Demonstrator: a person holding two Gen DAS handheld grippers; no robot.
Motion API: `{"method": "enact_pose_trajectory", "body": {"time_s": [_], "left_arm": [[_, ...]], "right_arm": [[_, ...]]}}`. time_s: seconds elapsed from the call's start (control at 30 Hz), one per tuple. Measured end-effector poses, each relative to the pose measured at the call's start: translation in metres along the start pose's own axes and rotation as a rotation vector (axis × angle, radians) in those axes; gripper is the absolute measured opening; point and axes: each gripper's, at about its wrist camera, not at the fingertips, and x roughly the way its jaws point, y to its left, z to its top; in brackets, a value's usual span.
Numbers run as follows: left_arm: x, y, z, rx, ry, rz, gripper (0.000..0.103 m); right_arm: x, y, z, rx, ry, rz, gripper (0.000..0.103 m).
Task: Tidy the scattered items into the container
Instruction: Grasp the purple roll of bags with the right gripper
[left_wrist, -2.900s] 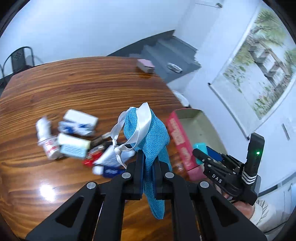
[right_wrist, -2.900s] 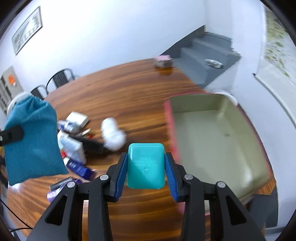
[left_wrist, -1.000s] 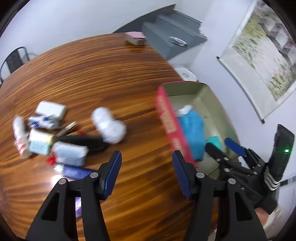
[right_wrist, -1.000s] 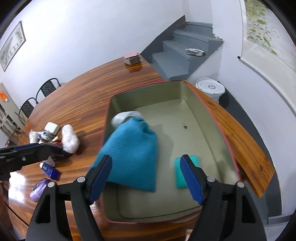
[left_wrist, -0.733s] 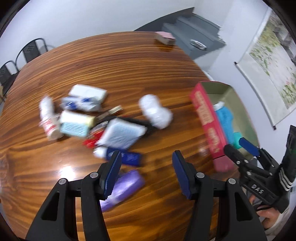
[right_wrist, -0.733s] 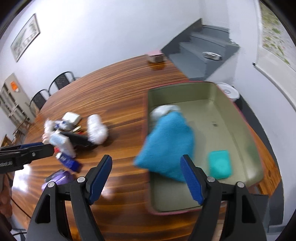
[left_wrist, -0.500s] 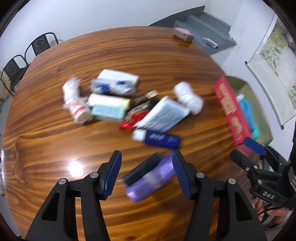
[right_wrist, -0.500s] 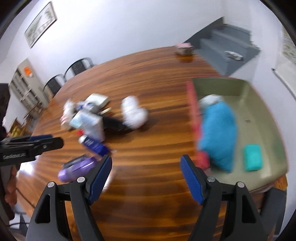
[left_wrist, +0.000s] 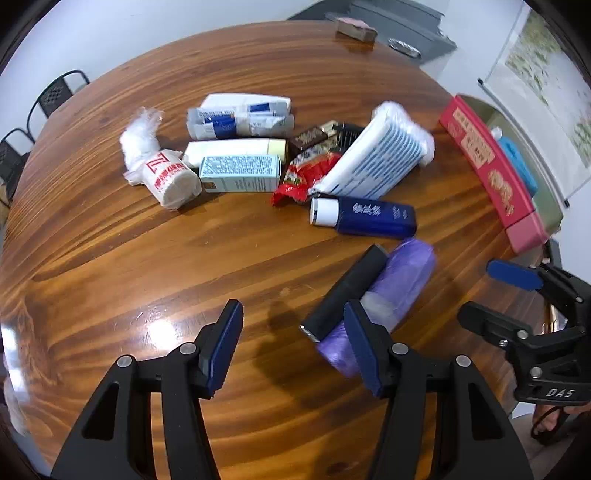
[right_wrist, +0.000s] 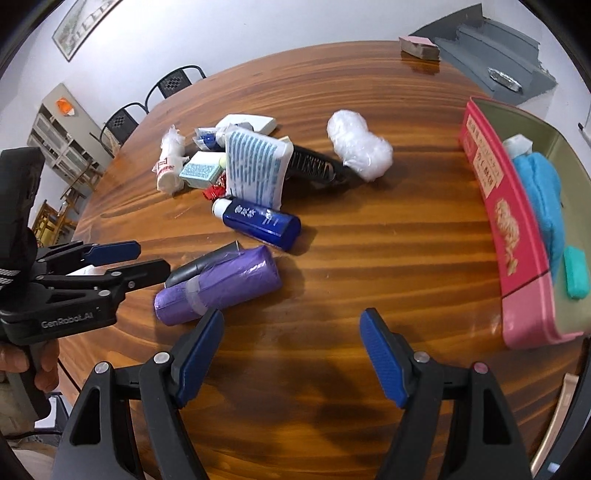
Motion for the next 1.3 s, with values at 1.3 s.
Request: {"method": "enact_pose_trajectory", "body": {"time_s": [1.3], "left_arm": [[0.0,0.003,-0.008,0.083,-0.09,0.023,0.021]], "right_arm": [[0.029,0.042,0.006,-0.037,0.05,-0.016,0.08]]}}
